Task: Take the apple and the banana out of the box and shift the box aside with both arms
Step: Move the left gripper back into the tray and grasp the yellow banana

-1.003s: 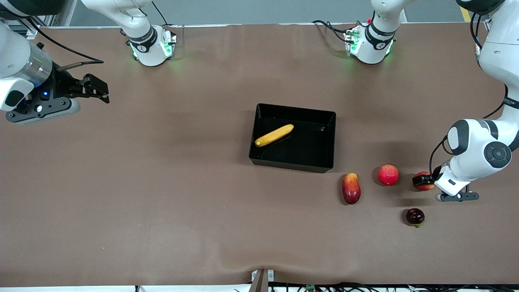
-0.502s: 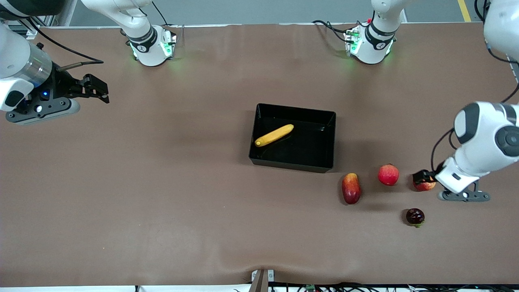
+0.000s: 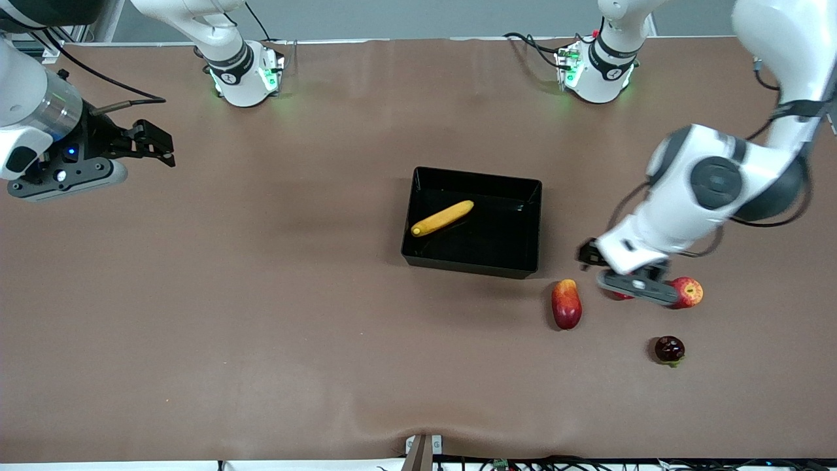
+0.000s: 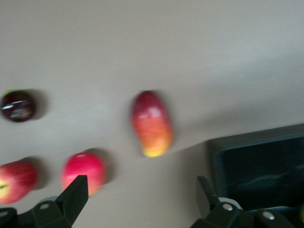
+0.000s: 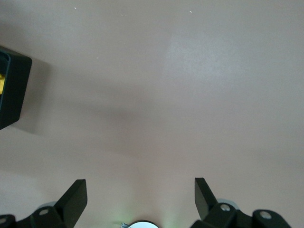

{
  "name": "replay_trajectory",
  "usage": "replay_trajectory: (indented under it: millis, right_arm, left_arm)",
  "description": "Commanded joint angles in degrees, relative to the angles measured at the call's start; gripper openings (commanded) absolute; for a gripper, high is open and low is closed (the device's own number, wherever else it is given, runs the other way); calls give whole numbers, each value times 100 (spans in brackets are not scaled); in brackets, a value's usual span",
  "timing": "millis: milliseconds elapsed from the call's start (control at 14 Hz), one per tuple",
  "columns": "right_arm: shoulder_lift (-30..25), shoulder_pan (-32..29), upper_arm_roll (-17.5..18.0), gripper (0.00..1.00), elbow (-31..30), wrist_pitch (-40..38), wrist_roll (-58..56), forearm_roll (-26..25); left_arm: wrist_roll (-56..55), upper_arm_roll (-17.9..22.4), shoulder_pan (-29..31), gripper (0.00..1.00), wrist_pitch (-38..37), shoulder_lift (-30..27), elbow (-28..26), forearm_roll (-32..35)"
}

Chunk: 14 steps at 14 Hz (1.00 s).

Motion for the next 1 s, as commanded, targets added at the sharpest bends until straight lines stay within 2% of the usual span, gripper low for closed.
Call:
replay_trajectory:
  millis: [0,215,573,645,860,932]
  right_arm:
    - [-23,-20,1,100,20,-59,8,6]
    - [-23,-20,1,100,20,-59,8,6]
    - [-15,-46,1,100,20,-59,8,14]
    - [-6,-37,1,100,20,-59,-1,14]
    - [-6,-28,1,100,11,-59,-1,14]
    - [-6,-37,1,100,11,-59,-1,14]
  left_arm:
    - [-981,-14,-490,100,-39,325,408,-316]
    - [-3406,170,-1386,100,-39,632,750,-274]
    - [-4824,934,-2714,100,-22,887,1015,-292]
    - [-5133,1092,-2960,97,-13,1010,1129,-300]
    - [-5811,1531,-3777,70,-13,1423,1629,-300]
    - [-5873,1794,-4084,67,-4,1476,1674,-318]
